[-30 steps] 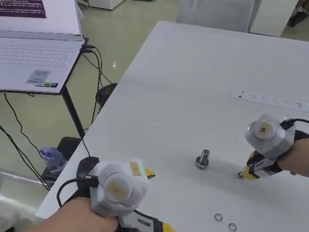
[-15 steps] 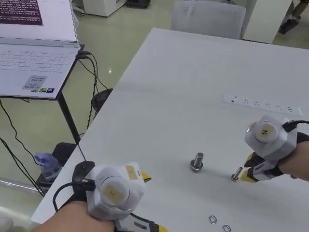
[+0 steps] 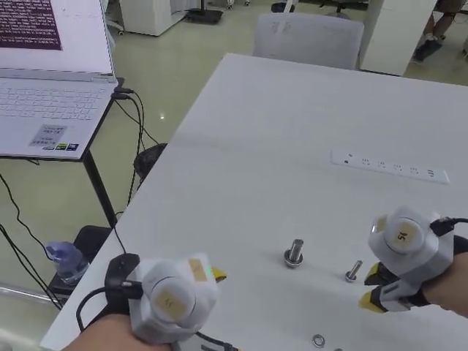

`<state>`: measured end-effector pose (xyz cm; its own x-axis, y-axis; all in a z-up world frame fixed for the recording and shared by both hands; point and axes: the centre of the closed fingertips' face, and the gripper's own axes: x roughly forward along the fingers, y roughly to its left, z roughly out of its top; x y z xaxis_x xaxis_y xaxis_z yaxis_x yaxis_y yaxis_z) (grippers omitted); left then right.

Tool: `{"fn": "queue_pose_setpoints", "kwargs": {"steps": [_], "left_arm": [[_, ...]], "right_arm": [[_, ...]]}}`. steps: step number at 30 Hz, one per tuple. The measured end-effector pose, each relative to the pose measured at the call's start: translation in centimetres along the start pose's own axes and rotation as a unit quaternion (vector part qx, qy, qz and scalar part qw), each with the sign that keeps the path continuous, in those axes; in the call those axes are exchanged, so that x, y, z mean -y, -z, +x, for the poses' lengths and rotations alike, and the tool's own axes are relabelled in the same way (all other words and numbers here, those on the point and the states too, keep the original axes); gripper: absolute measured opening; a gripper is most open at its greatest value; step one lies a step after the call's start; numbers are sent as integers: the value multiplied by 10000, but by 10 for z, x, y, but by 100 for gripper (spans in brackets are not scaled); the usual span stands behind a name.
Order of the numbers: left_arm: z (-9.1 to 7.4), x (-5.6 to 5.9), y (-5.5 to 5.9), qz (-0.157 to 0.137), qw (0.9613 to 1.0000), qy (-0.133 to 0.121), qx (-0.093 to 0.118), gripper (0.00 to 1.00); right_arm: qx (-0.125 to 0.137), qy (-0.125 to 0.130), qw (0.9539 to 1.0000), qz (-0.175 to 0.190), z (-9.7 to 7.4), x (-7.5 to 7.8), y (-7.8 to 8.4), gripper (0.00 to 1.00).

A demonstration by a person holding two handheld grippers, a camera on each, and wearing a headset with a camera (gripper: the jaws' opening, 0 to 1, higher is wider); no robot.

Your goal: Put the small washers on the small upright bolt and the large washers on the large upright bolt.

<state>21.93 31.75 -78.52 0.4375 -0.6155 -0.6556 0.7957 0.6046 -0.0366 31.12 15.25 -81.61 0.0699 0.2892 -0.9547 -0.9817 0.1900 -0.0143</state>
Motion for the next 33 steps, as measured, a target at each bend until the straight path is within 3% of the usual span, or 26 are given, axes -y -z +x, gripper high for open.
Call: {"fn": "queue_pose_setpoints", "kwargs": {"steps": [18,28,33], "left_arm": [[1,1,-1,51,10000,52,-3,77],[0,1,0,63,10000,27,-12,77],[0,2,1,71,10000,47,-29,76]], "right_arm": [[39,-236,9994,-239,11,-54,7,25],[165,-202,9992,-300,26,-66,10,25],[33,-226,9987,-447,42,-72,18,25]]}}
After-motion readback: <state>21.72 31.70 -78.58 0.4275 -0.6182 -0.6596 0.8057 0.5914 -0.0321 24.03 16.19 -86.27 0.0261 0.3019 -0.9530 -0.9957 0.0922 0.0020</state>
